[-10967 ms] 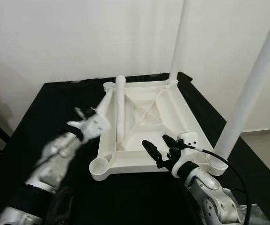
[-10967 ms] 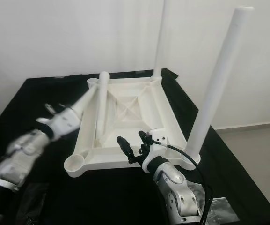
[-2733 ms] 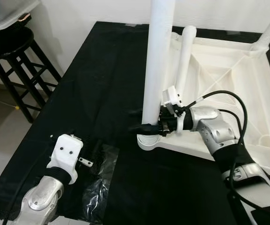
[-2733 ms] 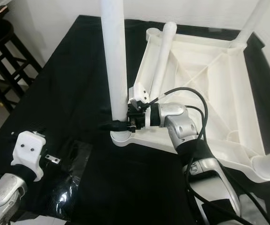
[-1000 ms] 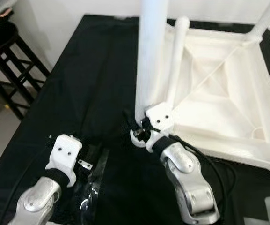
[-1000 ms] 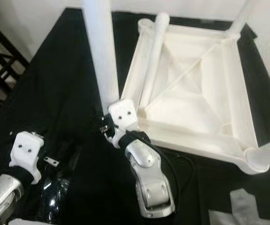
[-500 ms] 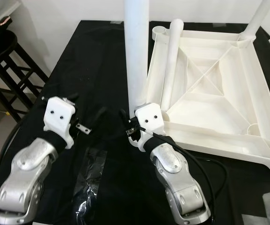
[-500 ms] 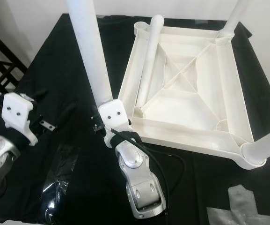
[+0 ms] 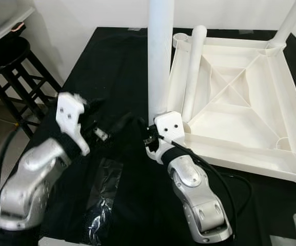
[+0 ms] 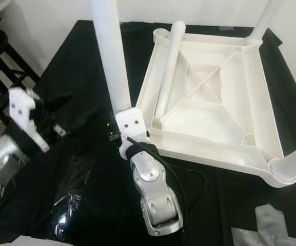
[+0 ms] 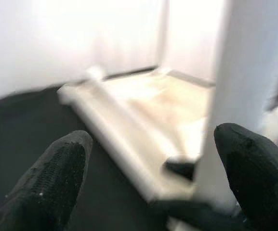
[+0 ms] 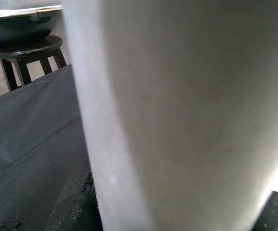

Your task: Building children table

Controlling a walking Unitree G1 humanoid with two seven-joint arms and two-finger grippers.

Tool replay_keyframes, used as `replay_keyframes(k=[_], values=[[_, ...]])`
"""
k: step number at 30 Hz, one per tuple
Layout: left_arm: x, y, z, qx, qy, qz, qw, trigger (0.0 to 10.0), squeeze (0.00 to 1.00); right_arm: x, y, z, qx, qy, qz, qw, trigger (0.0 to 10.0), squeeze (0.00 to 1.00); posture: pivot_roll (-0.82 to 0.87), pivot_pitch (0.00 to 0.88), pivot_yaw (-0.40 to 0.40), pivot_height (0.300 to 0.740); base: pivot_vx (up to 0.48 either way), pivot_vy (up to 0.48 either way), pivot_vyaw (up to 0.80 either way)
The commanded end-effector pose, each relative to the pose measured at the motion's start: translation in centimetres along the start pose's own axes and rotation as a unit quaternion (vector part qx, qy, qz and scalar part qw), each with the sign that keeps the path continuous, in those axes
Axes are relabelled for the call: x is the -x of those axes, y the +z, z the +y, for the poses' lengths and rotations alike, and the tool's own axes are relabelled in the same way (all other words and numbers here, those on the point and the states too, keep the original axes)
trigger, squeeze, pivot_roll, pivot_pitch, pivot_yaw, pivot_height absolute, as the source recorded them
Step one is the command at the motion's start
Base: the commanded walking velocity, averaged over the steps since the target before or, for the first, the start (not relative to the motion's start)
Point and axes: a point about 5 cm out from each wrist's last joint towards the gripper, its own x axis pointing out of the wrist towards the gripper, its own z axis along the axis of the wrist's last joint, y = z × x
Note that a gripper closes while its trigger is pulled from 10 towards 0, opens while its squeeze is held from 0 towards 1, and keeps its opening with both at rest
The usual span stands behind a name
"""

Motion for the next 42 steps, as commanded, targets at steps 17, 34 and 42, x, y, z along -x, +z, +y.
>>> replay_keyframes(k=[17,34,42], values=[[-5.1,4.9,0.2,0.098,-0.334,0.015,0.937,10.0,1.0,-0.3,-3.3,0.9,-0.006,0.008,0.084,0.996,10.0,0.0,0.08,0.173,0.042,0.74,0.0,0.0,0.0],[-7.1,5.5,0.3,0.096,-0.394,0.042,0.913,0.0,0.0,-0.7,-2.8,1.6,0.014,0.039,0.061,0.997,10.0,0.0,0.05,0.156,0.043,0.74,0.0,0.0,0.0],[-7.2,5.3,0.2,0.093,-0.403,0.044,0.909,0.0,0.0,-1.4,-1.9,0.4,0.032,0.051,0.035,0.998,10.0,0.63,0.03,0.143,0.031,0.74,0.0,0.0,0.0]])
